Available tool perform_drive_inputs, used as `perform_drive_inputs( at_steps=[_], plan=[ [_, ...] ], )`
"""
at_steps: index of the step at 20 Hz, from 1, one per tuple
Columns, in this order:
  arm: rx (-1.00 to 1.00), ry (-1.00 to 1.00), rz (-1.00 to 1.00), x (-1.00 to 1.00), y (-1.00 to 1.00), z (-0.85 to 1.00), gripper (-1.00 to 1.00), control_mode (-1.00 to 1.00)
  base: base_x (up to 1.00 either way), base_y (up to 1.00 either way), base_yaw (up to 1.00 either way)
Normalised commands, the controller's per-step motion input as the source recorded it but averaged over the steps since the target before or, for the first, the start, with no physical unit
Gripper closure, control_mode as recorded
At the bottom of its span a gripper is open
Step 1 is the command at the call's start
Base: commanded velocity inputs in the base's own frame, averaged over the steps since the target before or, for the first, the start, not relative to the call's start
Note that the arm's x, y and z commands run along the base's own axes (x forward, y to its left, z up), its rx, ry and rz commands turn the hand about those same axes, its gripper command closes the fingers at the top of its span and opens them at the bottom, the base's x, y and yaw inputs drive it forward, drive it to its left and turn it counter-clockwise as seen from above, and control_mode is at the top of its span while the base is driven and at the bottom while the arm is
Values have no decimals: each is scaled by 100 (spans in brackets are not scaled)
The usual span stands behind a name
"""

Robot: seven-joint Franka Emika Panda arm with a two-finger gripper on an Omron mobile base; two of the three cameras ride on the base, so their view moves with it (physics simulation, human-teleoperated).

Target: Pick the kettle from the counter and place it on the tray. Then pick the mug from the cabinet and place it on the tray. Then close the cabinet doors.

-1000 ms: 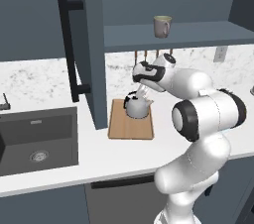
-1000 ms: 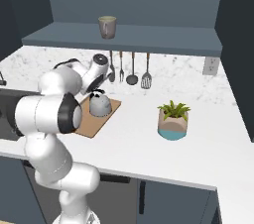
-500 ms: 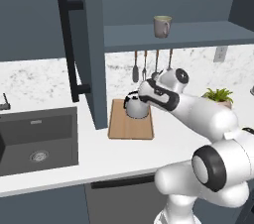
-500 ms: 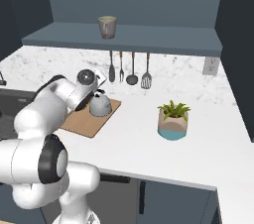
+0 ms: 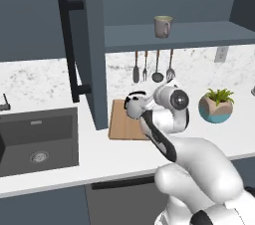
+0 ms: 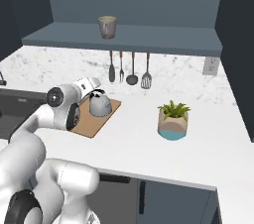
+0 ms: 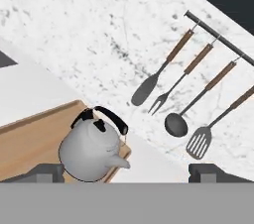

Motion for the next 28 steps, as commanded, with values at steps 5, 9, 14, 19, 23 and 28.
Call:
perform_drive_inputs(
  at_steps=[5,9,14,19,23,28],
  plan=[
    [9,-2,-40,-31,-2,96,-100,-100,0,0,0],
    [17,0,-27,-29,-7,100,-100,-100,0,0,0],
    [20,0,-8,-44,-28,83,-100,-100,0,0,0],
    [19,-3,4,-65,-34,56,-100,-100,0,0,0],
    [14,-5,6,-59,-15,43,-100,-100,0,0,0],
    [1,-6,0,-24,-5,0,-100,-100,0,0,0]
  ],
)
